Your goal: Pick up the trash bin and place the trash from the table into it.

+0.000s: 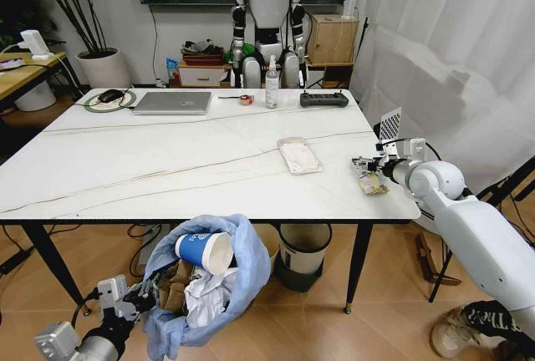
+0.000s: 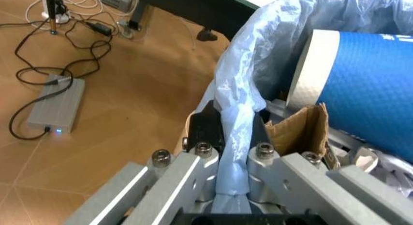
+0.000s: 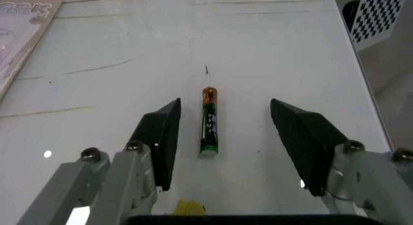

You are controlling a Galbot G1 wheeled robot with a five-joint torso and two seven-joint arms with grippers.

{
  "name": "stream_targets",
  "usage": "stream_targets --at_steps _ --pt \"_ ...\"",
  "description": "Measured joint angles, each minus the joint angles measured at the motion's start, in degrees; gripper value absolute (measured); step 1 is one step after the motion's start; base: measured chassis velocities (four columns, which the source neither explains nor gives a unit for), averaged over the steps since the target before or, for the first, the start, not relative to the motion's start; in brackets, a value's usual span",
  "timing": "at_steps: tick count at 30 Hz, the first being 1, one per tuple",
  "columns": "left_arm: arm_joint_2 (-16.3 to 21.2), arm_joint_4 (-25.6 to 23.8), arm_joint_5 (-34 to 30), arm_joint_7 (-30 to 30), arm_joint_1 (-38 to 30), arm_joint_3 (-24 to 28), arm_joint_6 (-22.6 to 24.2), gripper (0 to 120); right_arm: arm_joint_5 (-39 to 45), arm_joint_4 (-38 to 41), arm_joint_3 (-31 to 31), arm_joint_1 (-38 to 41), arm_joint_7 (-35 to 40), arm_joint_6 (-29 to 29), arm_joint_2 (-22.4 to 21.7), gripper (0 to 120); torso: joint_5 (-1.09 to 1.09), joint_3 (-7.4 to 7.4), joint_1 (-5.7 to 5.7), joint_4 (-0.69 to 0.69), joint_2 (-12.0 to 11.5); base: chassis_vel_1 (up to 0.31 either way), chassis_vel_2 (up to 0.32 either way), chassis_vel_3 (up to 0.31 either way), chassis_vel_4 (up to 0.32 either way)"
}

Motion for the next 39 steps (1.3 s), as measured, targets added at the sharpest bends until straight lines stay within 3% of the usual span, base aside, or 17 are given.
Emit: stream_targets --at_steps 7,14,39 --pt "0.1 0.0 -0.1 0.0 0.0 0.0 -0.1 0 -0.7 1.0 -0.3 -0.5 -0.1 -0.2 -0.4 20 0.0 0.0 -0.01 0.01 0.0 0.0 0.0 0.0 0.0" --pt "0.1 -0.1 -0.2 0.0 0.0 0.0 -0.1 0 -1.0 1.3 -0.6 -0.5 -0.1 -0.3 -0.6 0 0.0 0.0 -0.01 0.01 0.0 0.0 0.0 0.0 0.0" --pt "0.6 -0.3 -0.4 0.0 -0.2 0.2 -0.1 0 3.4 9.9 -1.2 0.5 2.4 -0.4 -0.3 0 0.0 0.01 -0.01 0.01 0.0 0.0 0.0 0.0 0.0"
